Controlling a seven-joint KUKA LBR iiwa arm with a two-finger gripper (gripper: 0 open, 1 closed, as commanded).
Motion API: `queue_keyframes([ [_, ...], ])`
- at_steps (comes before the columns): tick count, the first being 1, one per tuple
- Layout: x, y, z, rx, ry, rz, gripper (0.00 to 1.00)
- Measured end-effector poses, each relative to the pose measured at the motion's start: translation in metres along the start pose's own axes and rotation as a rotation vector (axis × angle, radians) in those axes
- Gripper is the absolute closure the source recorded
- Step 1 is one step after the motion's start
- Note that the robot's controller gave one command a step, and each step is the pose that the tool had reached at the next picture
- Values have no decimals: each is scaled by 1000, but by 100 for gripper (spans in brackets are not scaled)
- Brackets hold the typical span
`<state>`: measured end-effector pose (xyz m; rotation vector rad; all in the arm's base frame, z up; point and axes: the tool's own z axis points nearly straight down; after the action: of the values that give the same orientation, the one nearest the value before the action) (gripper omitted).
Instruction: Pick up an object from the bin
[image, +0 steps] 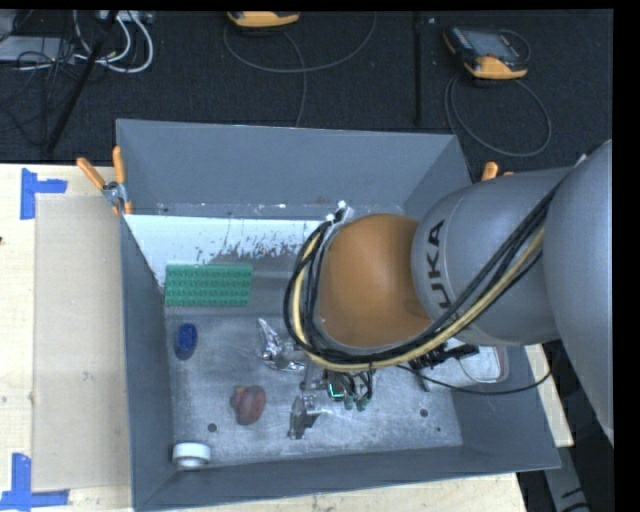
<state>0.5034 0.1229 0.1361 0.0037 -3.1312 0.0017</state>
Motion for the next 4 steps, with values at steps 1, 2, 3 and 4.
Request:
queue_keyframes([
  [1,-51,60,65,1,-6,61,0],
  [2,17,40,53,0,-3,192,0],
  [3,15,40,53,-1,-6,195,100],
  [4,15,40,53,-2,-6,197,0],
])
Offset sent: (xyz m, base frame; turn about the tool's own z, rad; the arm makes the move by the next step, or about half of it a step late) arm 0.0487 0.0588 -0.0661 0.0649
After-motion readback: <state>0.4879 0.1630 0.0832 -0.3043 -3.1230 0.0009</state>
